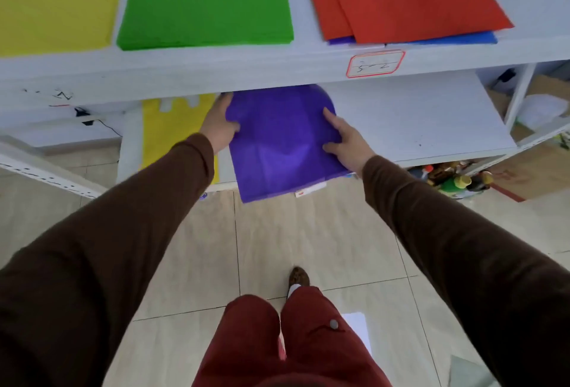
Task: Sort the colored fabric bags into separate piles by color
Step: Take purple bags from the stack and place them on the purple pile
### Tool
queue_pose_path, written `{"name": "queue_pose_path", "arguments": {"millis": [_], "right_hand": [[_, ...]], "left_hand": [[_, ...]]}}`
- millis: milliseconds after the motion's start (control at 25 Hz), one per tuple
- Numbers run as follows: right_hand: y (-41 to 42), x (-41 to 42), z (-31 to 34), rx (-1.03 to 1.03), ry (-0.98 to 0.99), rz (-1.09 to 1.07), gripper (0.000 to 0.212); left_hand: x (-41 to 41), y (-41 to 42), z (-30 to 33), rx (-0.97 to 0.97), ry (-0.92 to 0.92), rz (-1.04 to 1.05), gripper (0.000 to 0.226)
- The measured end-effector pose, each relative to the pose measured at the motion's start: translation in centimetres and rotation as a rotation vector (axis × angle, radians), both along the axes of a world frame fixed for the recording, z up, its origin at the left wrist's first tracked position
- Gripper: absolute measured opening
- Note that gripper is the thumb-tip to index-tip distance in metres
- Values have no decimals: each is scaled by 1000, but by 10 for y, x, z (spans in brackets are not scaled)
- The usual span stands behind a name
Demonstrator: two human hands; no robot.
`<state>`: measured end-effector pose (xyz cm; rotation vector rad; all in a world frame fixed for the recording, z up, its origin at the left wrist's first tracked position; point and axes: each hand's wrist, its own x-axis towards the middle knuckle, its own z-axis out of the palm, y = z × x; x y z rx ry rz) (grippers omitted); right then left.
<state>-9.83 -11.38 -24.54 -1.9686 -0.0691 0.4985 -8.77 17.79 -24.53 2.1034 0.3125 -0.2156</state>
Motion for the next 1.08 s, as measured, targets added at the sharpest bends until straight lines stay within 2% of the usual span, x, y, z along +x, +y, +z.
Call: {"name": "queue_pose_path", "arguments": {"millis": [80,160,240,400,440,560,680,840,920,1000,1080], "right_hand": [[17,44,-11,25,-108,-38,72],[29,81,-25,90,-173,-108,61],[38,107,-53,146,-188,-141,62],[53,124,-164,101,-46,-139,79],[57,126,-194,79,-6,-140,79],[64,127,-252,-50,62,-107,75],[62,127,-274,-211,42,-105,62],[60,127,-283,-303,-34,-92,57],[59,125,-281,-374,-47,-74,56],[54,119,-266,-457,-41,-98,53],[43,106,-238,-483,-27,-130,50]], "left_hand": [[43,16,-8,-7,-23,75,22],[82,36,-22,-100,-103,94,11],[115,56,-48,-148,-92,127,18],[139,61,-138,-52,-39,20,78],[139,60,-165,-42,-9,8,84],[132,57,-239,-36,60,34,73],[137,57,-272,31,111,71,62],[146,56,-279,116,94,53,64],[142,52,-274,227,98,32,63],[133,48,-262,373,135,6,62],[115,40,-235,417,154,-31,55]]}}
